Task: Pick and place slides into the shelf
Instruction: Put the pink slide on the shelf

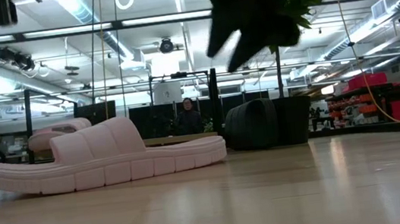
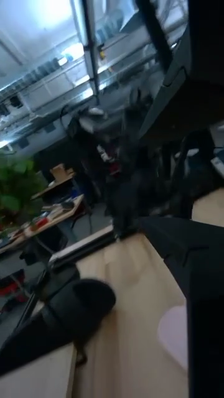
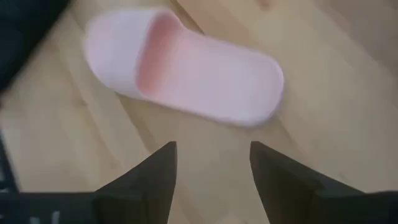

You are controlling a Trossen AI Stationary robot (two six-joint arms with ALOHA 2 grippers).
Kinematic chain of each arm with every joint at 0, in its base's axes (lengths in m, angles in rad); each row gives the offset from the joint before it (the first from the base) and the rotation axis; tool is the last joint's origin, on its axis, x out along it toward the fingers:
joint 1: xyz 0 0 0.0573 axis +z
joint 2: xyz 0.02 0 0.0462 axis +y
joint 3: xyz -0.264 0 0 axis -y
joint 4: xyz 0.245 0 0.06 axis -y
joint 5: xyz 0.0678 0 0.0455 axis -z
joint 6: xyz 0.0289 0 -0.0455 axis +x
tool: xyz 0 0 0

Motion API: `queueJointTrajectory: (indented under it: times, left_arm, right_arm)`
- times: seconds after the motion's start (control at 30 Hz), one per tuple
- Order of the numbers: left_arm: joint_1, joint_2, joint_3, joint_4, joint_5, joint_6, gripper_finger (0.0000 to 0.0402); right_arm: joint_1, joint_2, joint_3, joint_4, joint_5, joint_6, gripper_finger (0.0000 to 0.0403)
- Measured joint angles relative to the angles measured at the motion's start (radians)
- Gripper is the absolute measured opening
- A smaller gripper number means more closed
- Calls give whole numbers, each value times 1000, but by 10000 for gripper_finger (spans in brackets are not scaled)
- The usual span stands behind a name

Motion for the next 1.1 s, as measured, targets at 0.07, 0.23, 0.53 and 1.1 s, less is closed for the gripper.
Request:
queueJointTrajectory:
  times: [0.07,0.23,0.53,1.1]
  left_arm:
    - [-16,36,49,-31,12,-4,208]
    - [-50,147,178,-140,45,-63,208]
    - [-57,241,285,-536,290,-264,208]
    - [-51,144,287,-953,306,-222,203]
  right_arm:
    - [11,0,-48,48,7,35,208]
    - [23,0,-168,223,22,142,208]
    - [-51,0,-224,335,10,315,208]
    - [-175,10,-224,322,-108,465,253]
